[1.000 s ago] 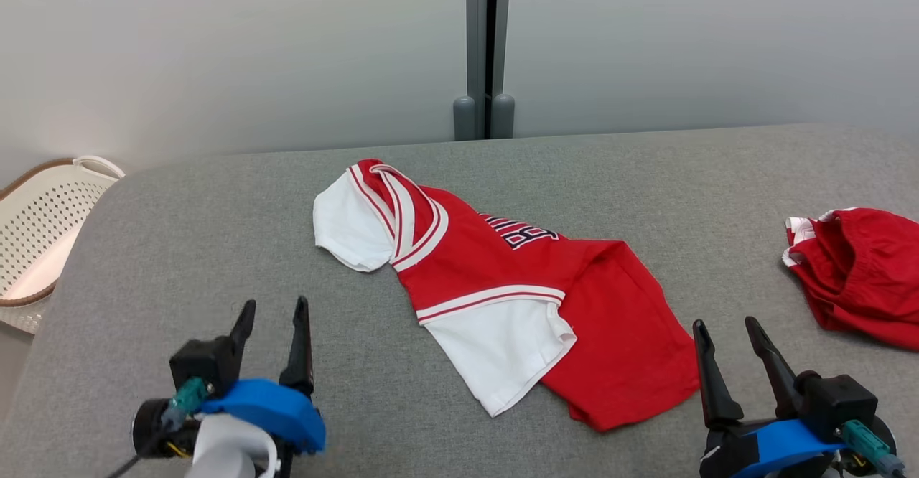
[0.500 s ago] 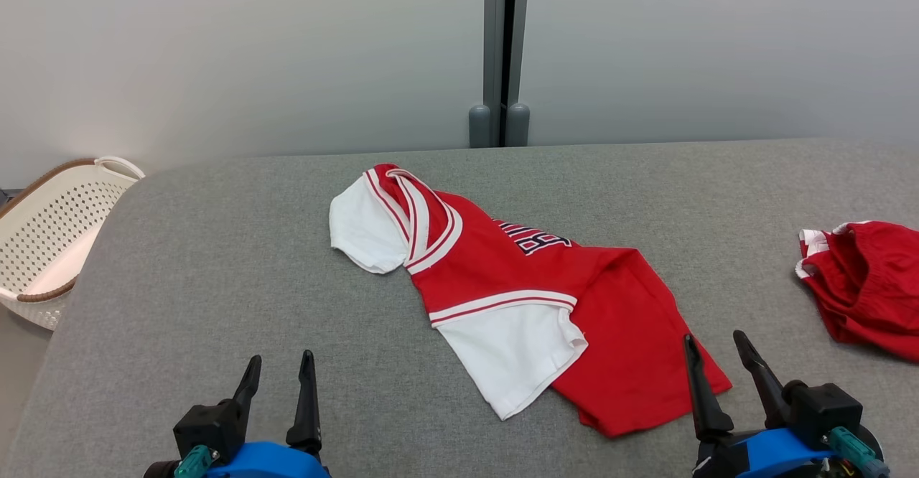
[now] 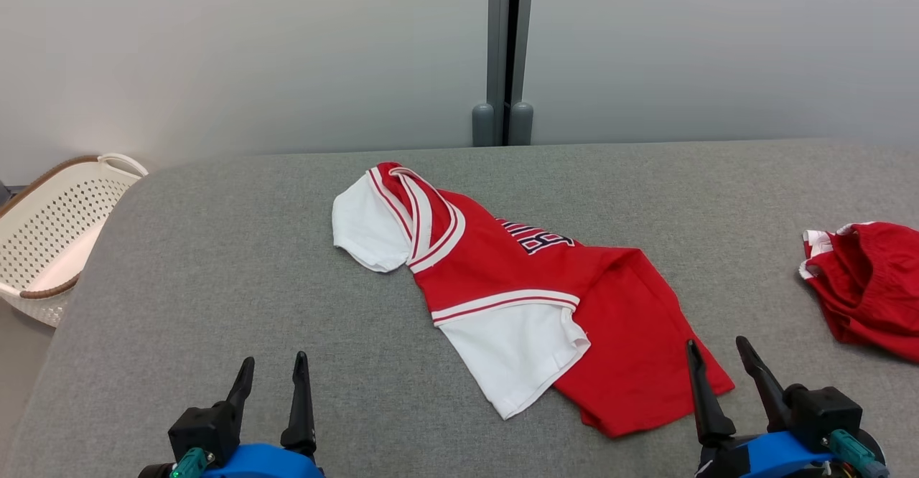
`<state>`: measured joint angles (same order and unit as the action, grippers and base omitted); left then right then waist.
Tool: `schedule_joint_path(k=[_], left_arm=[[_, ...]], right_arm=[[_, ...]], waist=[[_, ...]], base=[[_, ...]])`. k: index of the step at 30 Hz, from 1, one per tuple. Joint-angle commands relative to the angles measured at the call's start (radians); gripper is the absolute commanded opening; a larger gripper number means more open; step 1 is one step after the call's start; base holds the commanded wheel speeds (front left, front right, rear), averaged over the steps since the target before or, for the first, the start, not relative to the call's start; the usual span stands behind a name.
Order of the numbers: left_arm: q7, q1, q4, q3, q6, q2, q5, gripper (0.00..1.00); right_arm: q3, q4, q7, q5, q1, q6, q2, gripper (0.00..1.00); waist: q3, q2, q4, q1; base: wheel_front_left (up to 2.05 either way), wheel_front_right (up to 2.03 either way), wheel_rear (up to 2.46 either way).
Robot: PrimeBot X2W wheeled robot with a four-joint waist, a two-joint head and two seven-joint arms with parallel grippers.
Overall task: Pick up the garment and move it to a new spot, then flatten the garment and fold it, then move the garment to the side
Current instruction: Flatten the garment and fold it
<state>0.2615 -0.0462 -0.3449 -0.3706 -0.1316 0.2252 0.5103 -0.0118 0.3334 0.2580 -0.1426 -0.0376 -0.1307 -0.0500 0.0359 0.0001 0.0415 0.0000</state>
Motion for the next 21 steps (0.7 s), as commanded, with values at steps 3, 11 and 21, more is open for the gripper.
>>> schedule_joint_path(k=[3, 11, 21], left_arm=[[-0.010, -0.004, 0.006, -0.026, 0.006, 0.001, -0.011, 1.00], [-0.068, -0.063, -0.057, -0.165, 0.071, -0.047, -0.070, 1.00], [-0.106, -0.197, -0.301, -0.307, 0.159, -0.127, -0.128, 1.00]], right_arm=[[-0.001, -0.002, 0.009, 0.007, -0.001, 0.000, -0.001, 1.00], [0.005, -0.006, 0.007, 0.012, -0.008, 0.000, -0.001, 1.00], [0.015, -0.010, 0.005, 0.016, -0.036, 0.000, -0.001, 1.00]], waist=[[-0.006, -0.0001, -0.011, 0.0000], [-0.034, -0.0001, -0.049, 0.0000], [-0.098, -0.0001, -0.140, 0.0000]], base=[[0.00, 0.00, 0.00], [0.00, 0.00, 0.00], [0.00, 0.00, 0.00]])
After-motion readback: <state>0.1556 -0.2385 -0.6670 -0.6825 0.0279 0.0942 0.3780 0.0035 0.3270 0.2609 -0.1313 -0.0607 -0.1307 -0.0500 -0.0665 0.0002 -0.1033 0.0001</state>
